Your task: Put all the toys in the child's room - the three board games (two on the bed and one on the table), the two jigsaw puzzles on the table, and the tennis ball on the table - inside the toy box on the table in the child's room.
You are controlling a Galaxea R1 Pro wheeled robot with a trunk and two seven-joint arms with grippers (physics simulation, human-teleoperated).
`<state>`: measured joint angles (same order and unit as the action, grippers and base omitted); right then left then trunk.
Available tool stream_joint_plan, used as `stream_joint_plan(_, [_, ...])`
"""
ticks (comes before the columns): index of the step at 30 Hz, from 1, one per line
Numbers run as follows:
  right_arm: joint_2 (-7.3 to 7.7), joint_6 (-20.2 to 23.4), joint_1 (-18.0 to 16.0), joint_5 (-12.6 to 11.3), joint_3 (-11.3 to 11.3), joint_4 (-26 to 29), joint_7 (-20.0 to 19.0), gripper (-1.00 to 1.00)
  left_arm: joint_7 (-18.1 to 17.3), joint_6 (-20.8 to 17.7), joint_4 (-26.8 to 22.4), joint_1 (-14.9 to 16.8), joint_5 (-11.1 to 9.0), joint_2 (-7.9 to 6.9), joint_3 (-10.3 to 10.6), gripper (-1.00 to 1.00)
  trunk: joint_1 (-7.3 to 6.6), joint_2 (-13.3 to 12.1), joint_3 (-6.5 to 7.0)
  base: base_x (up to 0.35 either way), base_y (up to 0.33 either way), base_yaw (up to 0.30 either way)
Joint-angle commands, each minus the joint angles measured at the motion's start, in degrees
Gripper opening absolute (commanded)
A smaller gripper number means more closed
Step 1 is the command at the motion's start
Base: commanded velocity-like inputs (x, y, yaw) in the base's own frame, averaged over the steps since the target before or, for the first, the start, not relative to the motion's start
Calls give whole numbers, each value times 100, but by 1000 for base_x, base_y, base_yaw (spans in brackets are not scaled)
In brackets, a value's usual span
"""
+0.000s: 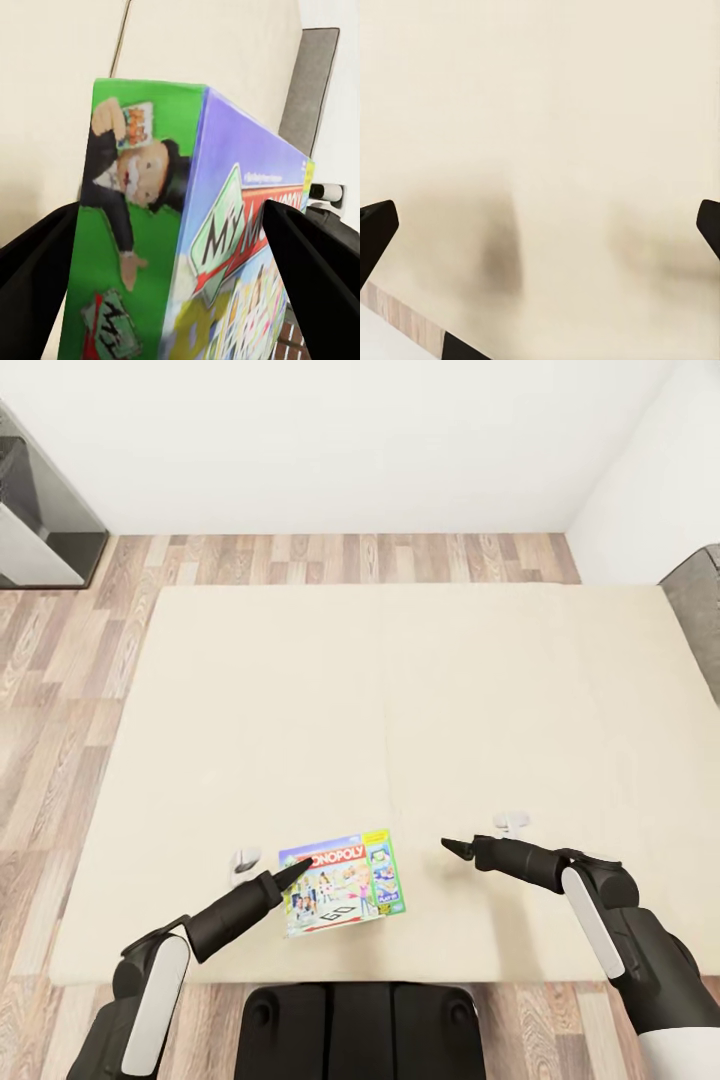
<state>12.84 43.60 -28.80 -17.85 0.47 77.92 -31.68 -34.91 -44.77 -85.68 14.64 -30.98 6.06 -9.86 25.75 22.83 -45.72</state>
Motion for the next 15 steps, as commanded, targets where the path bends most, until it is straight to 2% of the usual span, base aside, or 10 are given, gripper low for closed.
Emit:
stream_joint_plan(1, [3,33,-3,-22,4,4,4,100,14,-26,-2,-2,-16,7,12,-100,4,8,4,0,0,0])
stream_joint_plan(15, [4,34,-3,-24,5,4,4,100,212,32,26,-117,-84,4,107,-100,4,8,136,0,0,0])
